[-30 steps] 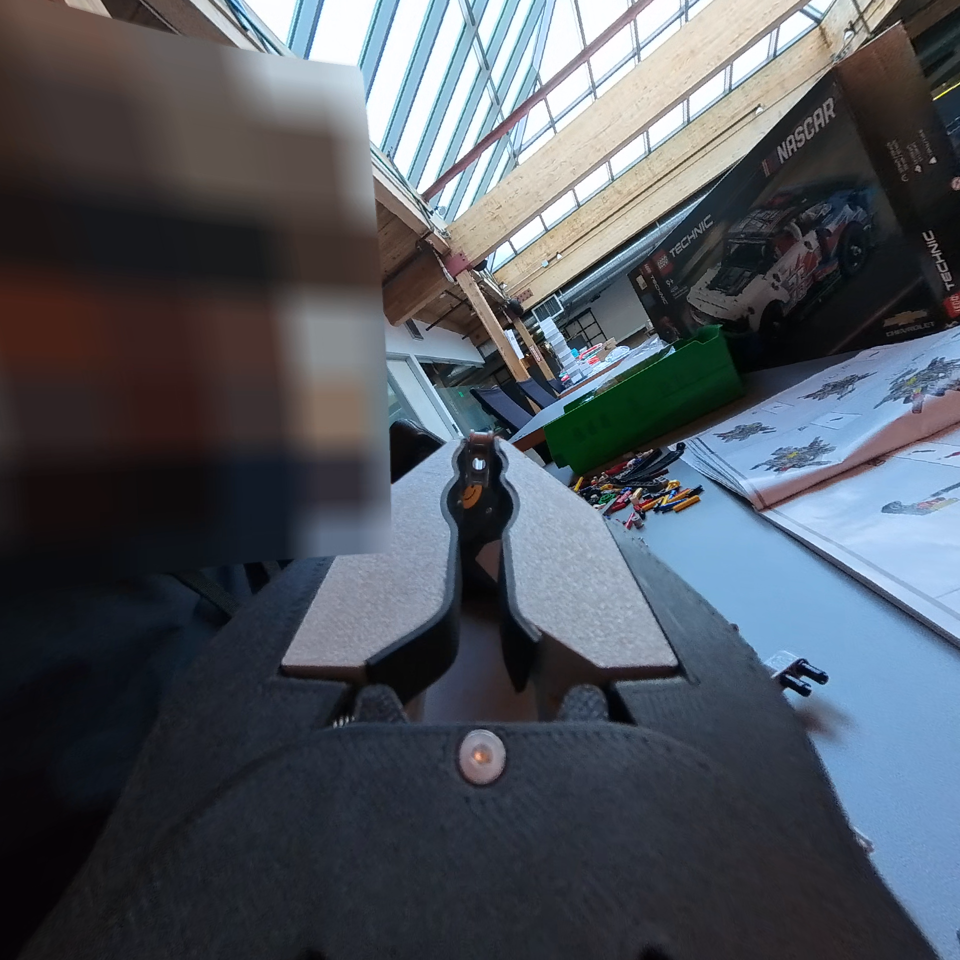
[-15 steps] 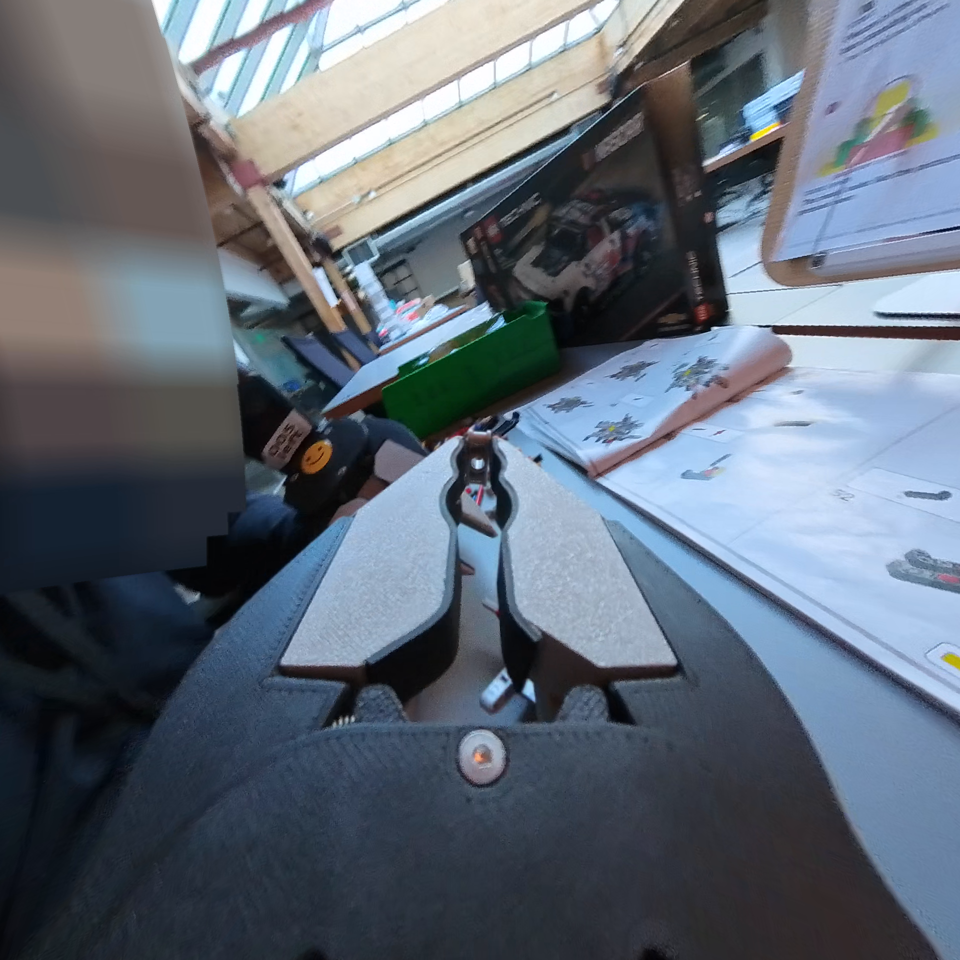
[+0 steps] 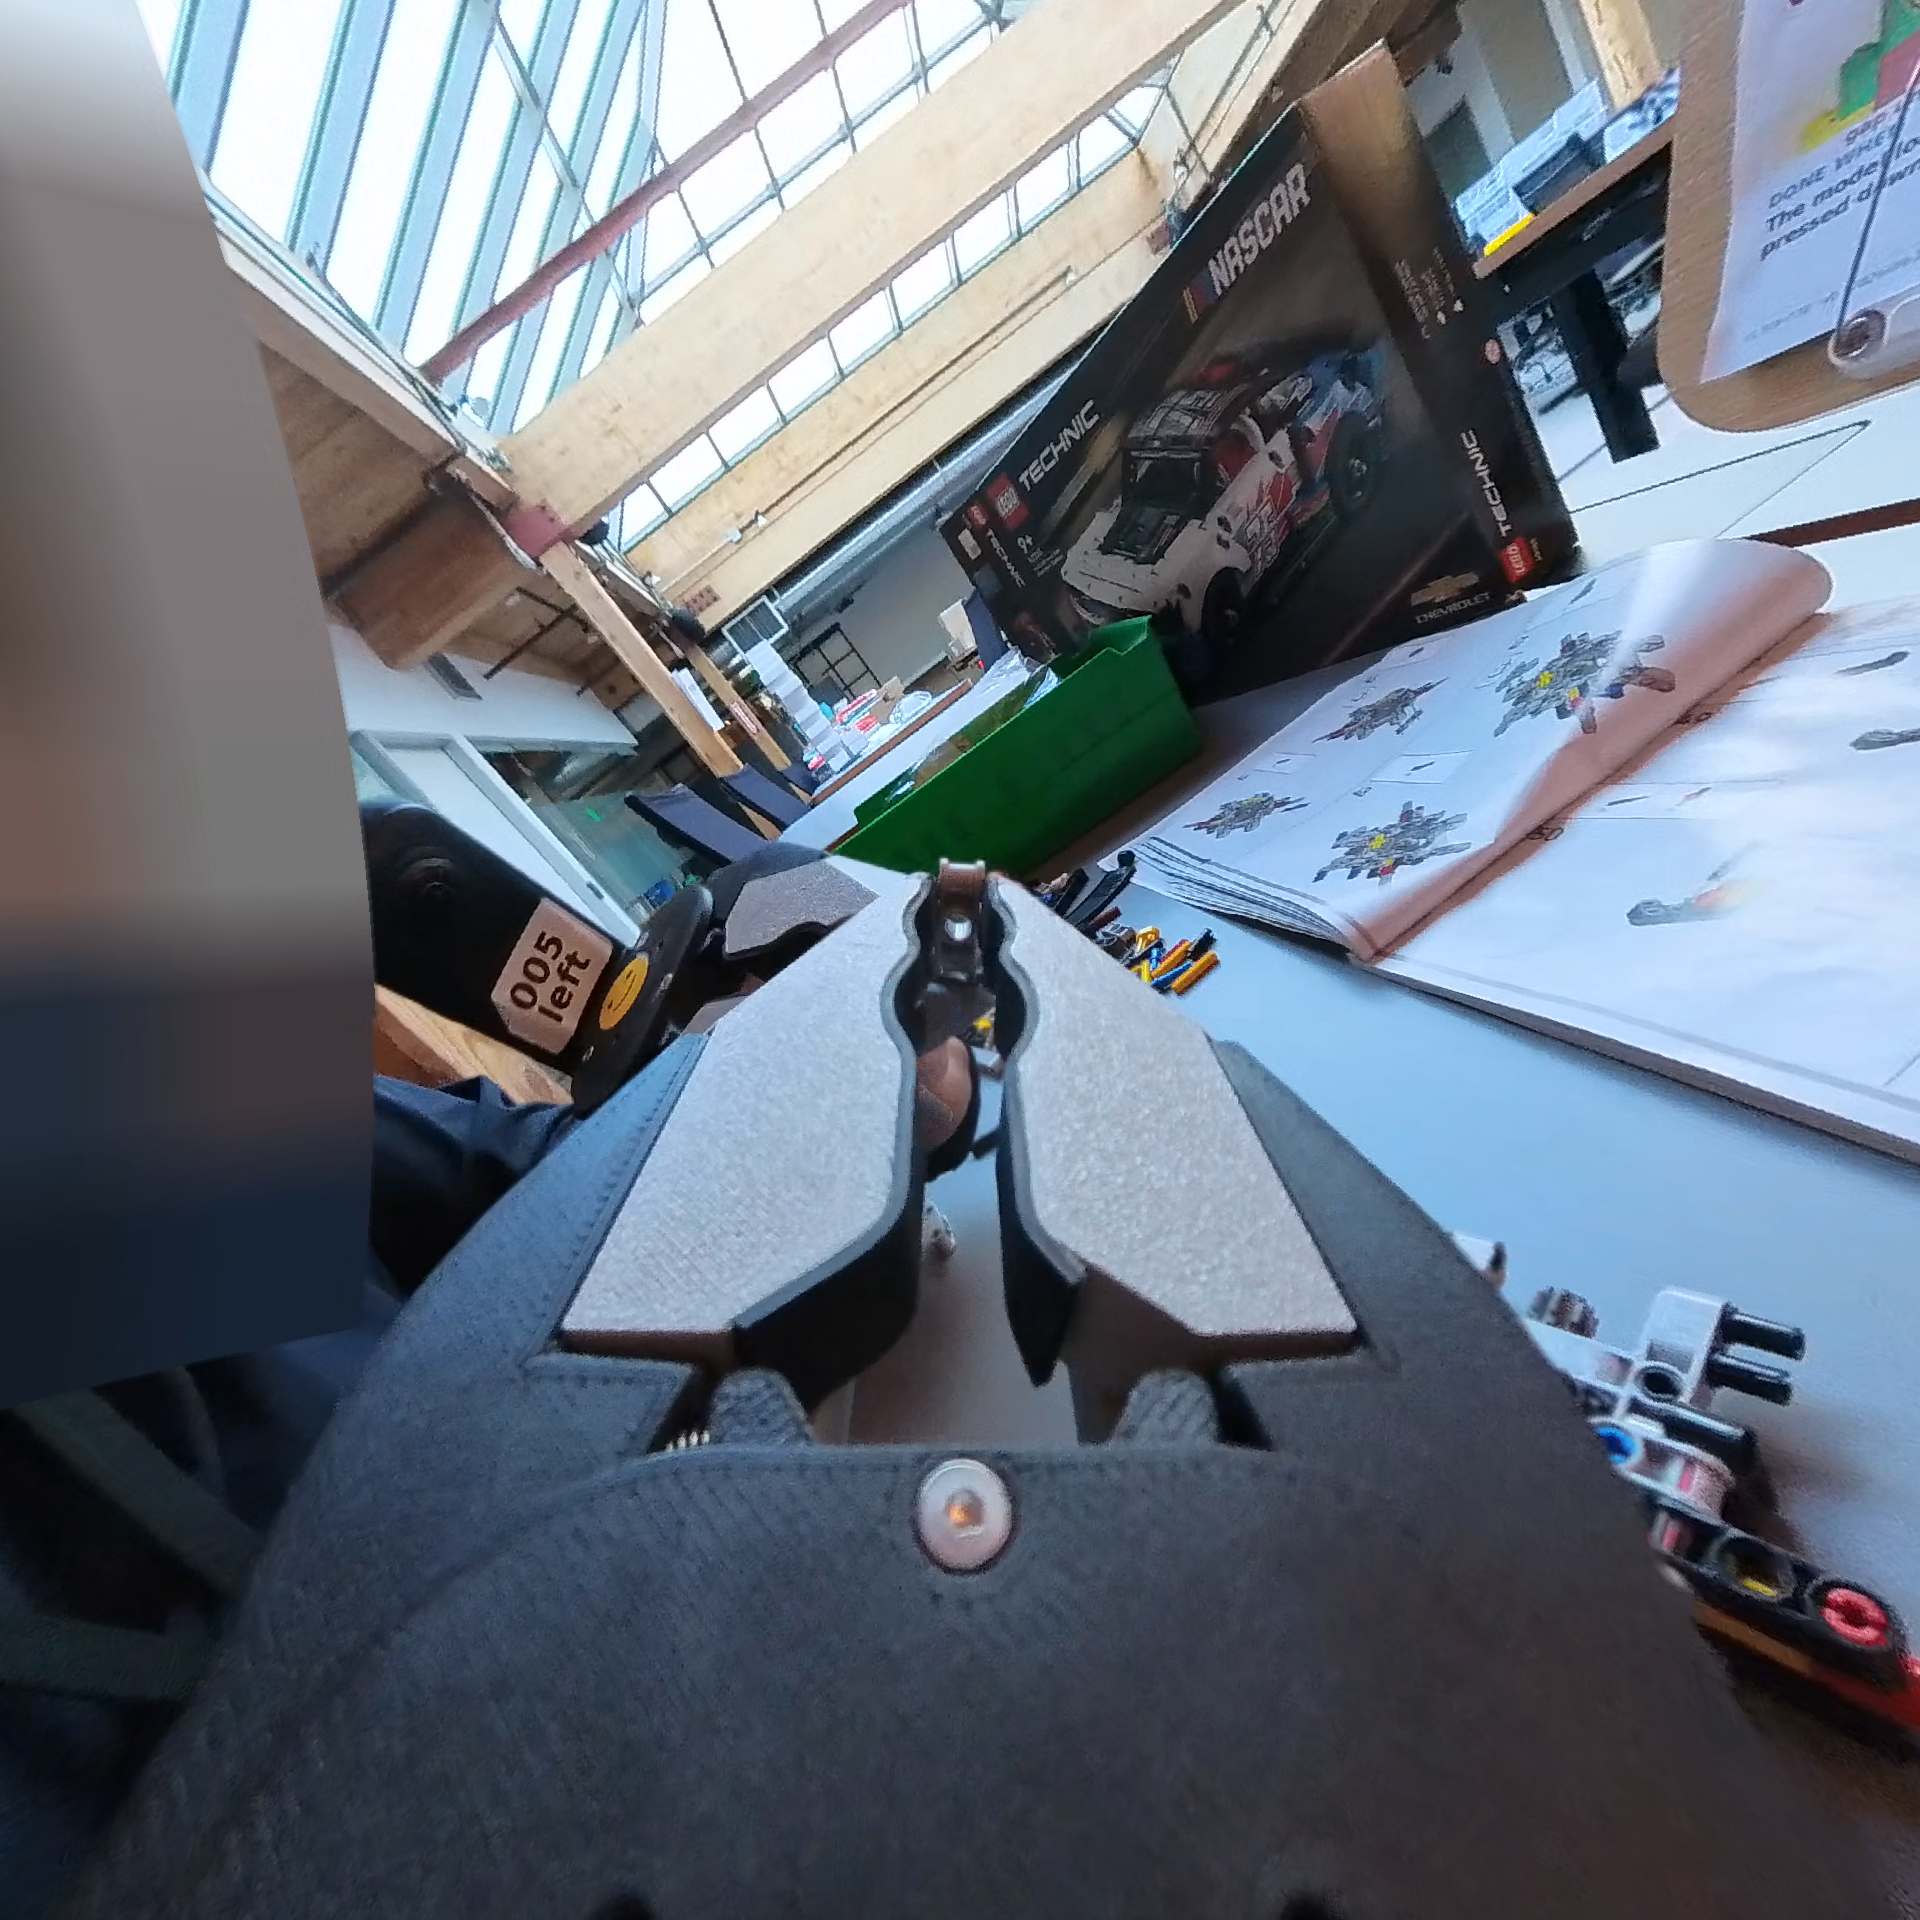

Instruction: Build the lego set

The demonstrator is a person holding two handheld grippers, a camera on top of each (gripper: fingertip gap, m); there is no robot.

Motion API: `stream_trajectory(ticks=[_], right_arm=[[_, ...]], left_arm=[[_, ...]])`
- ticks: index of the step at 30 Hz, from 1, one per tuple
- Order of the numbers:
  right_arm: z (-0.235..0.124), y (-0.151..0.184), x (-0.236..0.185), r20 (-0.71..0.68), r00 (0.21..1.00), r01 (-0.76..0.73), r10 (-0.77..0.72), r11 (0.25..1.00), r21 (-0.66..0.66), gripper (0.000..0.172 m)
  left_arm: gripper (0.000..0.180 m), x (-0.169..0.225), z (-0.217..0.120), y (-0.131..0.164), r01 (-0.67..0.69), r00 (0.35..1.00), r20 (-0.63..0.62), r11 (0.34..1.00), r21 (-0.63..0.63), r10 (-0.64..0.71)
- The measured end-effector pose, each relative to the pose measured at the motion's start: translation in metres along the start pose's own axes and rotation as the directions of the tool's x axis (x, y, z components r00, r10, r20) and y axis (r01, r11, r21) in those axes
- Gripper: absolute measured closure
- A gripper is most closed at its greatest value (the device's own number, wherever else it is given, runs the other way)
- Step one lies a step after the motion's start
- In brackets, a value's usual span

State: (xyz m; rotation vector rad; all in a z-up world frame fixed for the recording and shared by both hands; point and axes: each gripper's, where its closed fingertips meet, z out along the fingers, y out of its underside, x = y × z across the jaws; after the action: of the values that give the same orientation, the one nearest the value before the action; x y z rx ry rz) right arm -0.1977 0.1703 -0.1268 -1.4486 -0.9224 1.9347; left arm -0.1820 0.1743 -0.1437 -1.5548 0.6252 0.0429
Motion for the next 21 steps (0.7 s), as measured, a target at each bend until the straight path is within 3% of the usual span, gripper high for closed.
stream_trajectory(ticks=[6,13,21], right_arm=[[0.0029,-0.002,-0.0002,-0.031,0.999,-0.008,0.01,0.998,0.054,0.168],[0.0055,-0.0044,-0.0073,-0.101,0.99,0.108,-0.099,0.991,0.086,0.168],[0.0028,-0.0019,-0.0038,-0.151,0.974,0.176,-0.169,0.984,0.03,0.167]], left_arm=[[0.169,-0.0025,-0.001,-0.0019,0.01,1.0,0.015,1.0,0.01,-0.011],[0.173,-0.0066,-0.0061,-0.0086,0.034,0.999,0.025,0.998,0.047,-0.035],[0.175,-0.0058,-0.0055,-0.0057,0.085,0.996,-0.018,0.995,0.044,-0.084]])
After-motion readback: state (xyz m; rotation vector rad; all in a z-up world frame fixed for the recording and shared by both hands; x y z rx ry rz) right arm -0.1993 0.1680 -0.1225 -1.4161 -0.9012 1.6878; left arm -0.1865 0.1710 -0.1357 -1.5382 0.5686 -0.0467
